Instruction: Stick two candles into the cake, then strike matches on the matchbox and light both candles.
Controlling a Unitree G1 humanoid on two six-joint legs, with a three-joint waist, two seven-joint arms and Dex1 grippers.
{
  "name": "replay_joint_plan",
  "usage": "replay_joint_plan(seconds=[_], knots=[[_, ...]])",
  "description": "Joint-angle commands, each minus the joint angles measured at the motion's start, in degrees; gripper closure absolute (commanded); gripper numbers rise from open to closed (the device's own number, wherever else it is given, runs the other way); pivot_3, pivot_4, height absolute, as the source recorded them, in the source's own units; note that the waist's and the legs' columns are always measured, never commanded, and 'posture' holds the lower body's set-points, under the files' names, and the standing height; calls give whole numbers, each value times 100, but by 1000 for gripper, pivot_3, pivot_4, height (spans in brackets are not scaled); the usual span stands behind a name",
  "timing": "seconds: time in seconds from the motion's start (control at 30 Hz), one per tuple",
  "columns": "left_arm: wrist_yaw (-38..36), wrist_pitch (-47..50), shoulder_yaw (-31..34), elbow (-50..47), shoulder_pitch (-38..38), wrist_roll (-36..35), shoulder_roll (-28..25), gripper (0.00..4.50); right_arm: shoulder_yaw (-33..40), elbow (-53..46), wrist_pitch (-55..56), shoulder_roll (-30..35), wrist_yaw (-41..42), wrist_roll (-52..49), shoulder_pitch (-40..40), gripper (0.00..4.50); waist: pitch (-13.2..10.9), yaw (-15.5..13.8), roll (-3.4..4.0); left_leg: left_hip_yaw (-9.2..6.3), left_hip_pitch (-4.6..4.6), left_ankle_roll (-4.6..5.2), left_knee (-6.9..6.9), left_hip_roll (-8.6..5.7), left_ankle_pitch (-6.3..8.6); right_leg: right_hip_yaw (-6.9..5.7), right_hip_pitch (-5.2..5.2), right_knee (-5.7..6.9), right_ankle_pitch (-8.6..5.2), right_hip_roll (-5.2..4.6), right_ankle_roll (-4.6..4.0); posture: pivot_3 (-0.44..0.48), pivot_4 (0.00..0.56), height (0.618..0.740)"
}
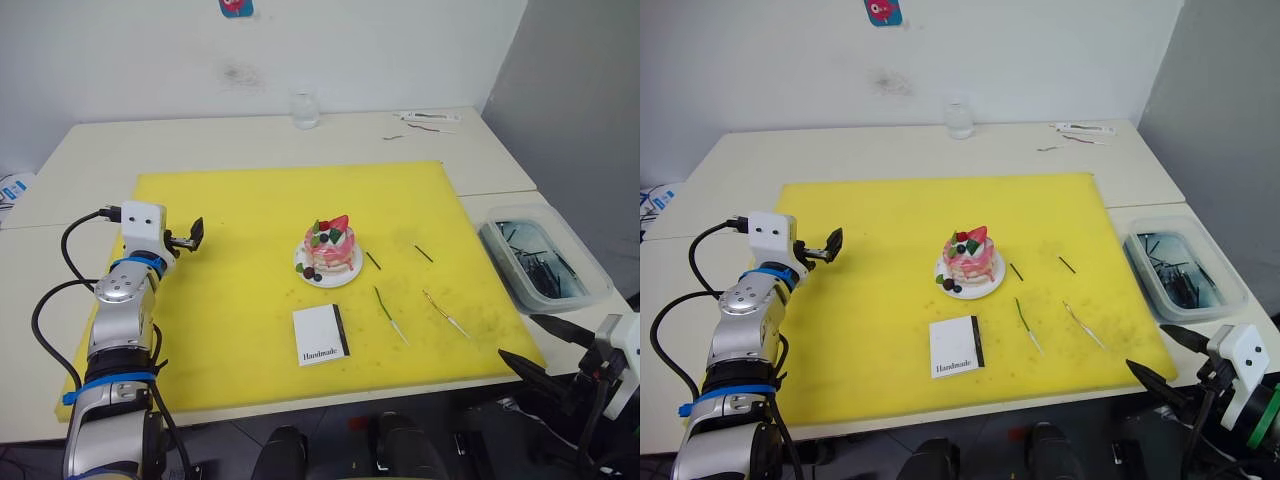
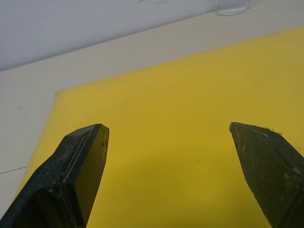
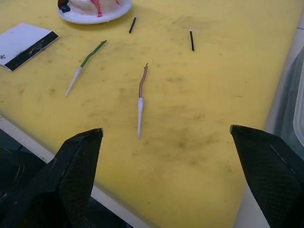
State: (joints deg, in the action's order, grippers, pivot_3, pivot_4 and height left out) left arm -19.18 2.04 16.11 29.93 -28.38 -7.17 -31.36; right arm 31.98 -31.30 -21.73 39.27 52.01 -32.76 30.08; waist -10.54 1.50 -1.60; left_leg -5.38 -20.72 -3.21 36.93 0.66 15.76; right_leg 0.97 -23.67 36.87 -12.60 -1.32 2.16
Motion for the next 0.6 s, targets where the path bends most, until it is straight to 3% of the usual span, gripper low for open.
replay_joint_plan(seconds=[0.03, 0.43, 0.6], knots=[[55, -116, 146, 51, -144, -82, -117, 0, 105, -193, 4, 3, -65, -77, 9, 13, 0, 0, 0, 0, 0, 0, 0, 0, 0, 0, 0, 0, 0, 0, 0, 0, 150, 740], [-258, -154, 260, -13, -66, -409, -95, 0, -19, -250, -146, -62, -559, 133, -78, 13, -2, 4, -1, -1, 0, 0, 0, 0, 0, -1, 0, -1, 0, -1, 0, 0, 150, 740], [-272, -157, 263, -7, -103, -400, -114, 0, -111, -183, -97, -98, -702, 244, -181, 13, -13, 60, 22, -227, -19, -9, -12, -127, -18, -218, 99, 10, -53, -160, 18, 0, 150, 740]])
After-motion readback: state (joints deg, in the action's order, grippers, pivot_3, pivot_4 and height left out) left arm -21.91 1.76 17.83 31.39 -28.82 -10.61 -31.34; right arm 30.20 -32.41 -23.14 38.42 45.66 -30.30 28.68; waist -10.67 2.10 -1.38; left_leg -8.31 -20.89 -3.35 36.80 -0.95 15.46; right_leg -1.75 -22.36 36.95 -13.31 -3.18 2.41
